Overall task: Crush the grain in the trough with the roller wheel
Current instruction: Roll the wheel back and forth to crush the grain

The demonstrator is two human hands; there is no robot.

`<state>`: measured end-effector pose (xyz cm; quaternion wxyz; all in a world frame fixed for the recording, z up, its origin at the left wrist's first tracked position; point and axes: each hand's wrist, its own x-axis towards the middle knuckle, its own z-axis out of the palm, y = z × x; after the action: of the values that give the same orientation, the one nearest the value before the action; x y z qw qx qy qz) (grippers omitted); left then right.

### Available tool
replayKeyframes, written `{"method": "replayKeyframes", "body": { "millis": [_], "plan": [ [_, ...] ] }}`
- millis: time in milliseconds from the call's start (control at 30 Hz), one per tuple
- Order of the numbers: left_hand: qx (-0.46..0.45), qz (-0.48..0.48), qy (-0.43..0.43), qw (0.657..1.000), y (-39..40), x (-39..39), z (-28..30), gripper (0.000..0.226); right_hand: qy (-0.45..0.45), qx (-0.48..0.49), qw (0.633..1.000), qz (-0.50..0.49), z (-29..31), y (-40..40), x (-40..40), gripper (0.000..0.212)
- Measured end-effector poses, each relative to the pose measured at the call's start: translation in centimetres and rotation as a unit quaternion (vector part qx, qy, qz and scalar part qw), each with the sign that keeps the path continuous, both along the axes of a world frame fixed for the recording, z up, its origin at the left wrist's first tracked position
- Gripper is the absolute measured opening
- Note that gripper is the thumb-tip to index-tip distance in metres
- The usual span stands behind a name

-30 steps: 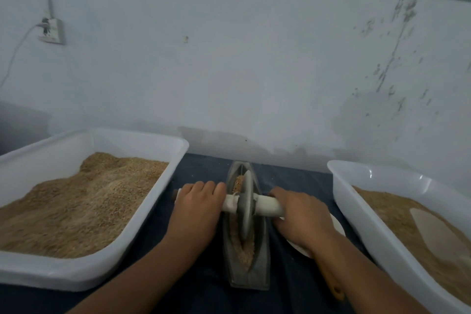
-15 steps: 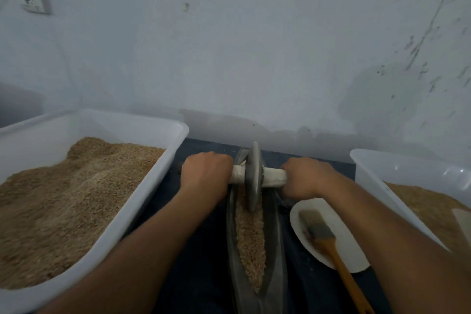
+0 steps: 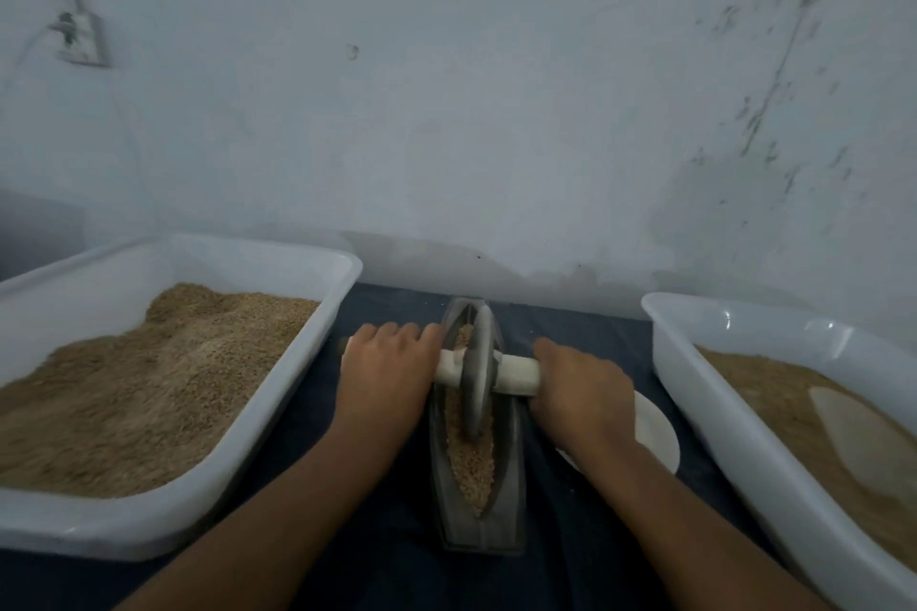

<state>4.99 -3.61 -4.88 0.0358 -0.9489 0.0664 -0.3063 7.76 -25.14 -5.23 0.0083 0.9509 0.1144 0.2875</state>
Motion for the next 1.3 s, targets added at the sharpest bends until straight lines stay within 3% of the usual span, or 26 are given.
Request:
{"method": "replayKeyframes", "body": {
  "millis": [200,400,667,800,1100,1200,1300],
  "plan": [
    [-0.031,-0.016,-0.013,0.999,0.1,-3.7,-1.3,0.026,-0.034,-0.012,0.999,0.029,0.7,0.2,-3.1,0.028],
    [0.013,-0.015,0.009,1.0,-0.1,-5.0,-0.7,0.024,-0.012,0.0,0.999,0.038,0.2,-0.5,-4.8,0.024],
    [0.025,0.014,0.044,0.999,-0.4,-3.5,0.1,0.031,0.084,-0.012,0.993,0.081,1.0,-1.3,-2.6,0.025],
    [0.019,0.025,0.095,0.995,0.3,-1.1,0.7,0.038,0.103,-0.047,0.992,0.049,2.1,-0.3,0.3,0.027],
    [0.025,0.034,0.111,0.993,0.1,4.9,1.9,0.027,0.341,-0.106,0.934,0.02,4.7,0.6,6.6,0.029],
    [-0.013,0.039,0.122,0.992,0.5,5.7,1.9,0.04,0.326,-0.141,0.934,0.035,5.2,1.2,8.1,0.019],
    [-0.042,0.048,0.141,0.988,0.9,5.8,1.4,0.043,0.291,-0.148,0.943,0.06,5.7,1.8,8.7,0.024]
  ]
}}
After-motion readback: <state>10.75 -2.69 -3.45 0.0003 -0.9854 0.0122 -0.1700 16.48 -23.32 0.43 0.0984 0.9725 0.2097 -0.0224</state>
